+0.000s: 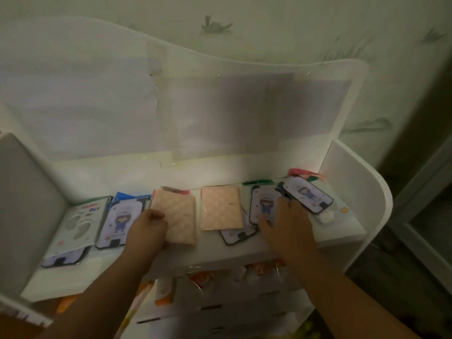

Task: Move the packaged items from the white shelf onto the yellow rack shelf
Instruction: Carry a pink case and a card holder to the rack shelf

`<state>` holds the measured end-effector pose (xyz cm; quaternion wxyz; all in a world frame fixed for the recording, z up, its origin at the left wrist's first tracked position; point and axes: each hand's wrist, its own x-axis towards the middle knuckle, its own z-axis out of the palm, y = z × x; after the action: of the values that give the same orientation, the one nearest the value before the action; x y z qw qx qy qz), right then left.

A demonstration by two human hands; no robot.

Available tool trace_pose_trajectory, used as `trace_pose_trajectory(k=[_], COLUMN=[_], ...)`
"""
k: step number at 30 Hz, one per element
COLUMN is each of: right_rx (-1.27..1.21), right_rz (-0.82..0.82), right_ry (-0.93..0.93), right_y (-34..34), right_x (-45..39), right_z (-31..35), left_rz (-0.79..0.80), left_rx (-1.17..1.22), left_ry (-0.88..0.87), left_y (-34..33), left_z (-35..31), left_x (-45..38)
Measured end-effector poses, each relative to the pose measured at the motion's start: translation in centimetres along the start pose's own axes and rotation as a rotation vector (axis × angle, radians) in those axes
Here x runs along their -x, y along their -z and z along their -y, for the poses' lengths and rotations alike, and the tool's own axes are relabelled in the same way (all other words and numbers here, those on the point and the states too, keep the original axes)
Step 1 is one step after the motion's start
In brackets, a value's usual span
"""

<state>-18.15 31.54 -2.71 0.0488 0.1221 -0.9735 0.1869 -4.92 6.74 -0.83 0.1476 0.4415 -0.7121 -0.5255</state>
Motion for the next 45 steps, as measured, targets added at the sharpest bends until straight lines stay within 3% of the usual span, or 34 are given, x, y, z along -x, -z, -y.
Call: trace_pose_trajectory(k=[2,5,9,17,28,37,45], right_rx=[0.021,0.011,-0.004,-0.167,-0.056,-0.665,-1.106], right_rz=[0.056,0.158,0.166,0.237,0.191,0.096,0.169], right_ry=[-0.04,-0.12,-0.128,-0.267,-0.139,-0.19,-0.256], right_y=[-0.5,-0.6,-0.6,-0.6,0.5,2.0,3.0], right_x=[-0.8,-2.0,-3.1,-3.8,-2.6,-0.9,5.1], right_z=[0.3,0.8,0.9,1.1,1.4,1.0,4.2], left_rz=[-0.041,-0.024,0.002,0.076,0.106,0.18,0.166], left_rx=[0.092,-0.037,0.23,0.316,0.345,0.465,0.608], left_ry=[-0.007,-0.083,-0.096,-0.132,-0.167,-0.072,-0.053], left_y=[0.4,1.1,1.8,3.1,2.6,1.7,3.5], left_z=[0.3,0.3,0.4,-0.2,-0.4,-0.1,0.1], left_x=[0.4,1.6,3.3,5.6,7.2,8.8,10.3])
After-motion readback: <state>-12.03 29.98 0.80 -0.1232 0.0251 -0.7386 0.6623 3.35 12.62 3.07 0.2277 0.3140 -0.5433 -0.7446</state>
